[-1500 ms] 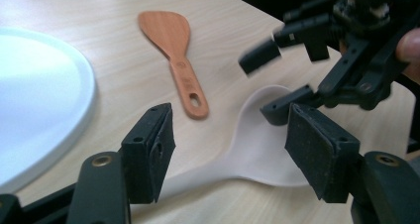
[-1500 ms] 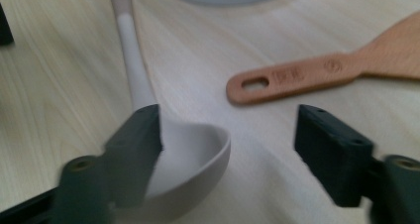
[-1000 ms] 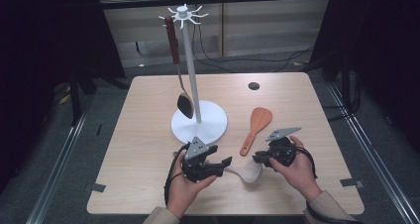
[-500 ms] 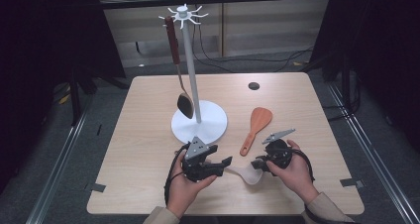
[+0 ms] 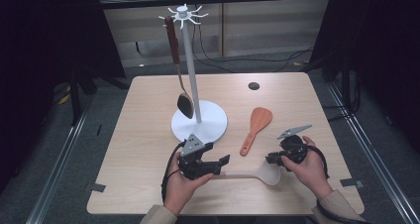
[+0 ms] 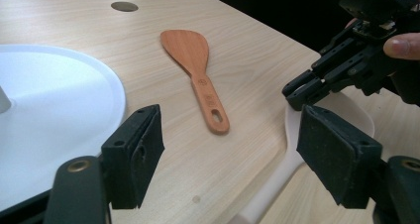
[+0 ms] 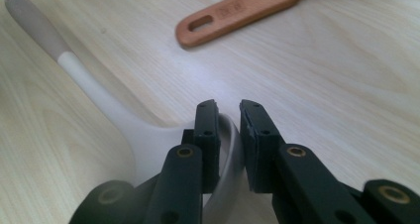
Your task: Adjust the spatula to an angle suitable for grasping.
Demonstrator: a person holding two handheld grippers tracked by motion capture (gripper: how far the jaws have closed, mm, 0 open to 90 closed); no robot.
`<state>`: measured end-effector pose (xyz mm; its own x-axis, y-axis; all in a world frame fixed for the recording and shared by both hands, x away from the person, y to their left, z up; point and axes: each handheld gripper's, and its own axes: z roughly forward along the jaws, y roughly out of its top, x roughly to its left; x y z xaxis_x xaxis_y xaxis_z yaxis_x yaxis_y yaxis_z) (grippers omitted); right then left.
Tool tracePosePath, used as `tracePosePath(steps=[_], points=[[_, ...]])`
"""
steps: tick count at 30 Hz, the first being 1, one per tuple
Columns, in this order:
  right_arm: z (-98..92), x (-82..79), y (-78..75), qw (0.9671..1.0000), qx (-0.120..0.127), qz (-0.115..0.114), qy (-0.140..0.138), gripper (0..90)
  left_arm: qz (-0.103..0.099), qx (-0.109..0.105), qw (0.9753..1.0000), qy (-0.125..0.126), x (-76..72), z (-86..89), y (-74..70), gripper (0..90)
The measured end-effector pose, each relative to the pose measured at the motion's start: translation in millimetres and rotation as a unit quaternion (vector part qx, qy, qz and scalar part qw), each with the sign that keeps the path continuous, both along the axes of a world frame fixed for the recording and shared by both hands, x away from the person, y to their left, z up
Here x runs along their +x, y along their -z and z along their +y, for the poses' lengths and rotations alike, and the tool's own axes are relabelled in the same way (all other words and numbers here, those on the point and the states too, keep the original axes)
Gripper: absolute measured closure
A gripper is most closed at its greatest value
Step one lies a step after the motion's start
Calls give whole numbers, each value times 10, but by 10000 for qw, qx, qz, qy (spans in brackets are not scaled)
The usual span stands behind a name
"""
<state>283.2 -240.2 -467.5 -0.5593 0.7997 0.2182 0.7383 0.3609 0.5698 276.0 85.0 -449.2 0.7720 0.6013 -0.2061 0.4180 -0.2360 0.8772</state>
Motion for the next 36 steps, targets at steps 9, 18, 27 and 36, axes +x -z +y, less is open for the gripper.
tracePosePath(steps=[9, 18, 27, 36], points=[[-65, -31, 14, 9998, -30, -139, 106, 646, -96, 11, 9999, -53, 35, 21, -37, 187], [122, -50, -125, 9958, 2, -899, -166, 314, -108, 20, 9998, -144, 38, 84, -47, 187], [501, -45, -131, 9898, 104, -1123, -871, 234, -119, 10, 9993, -361, 14, 222, -60, 185], [887, -36, -102, 9844, 176, -1032, -1413, 306, -56, 2, 9982, -596, -19, 397, -46, 185]])
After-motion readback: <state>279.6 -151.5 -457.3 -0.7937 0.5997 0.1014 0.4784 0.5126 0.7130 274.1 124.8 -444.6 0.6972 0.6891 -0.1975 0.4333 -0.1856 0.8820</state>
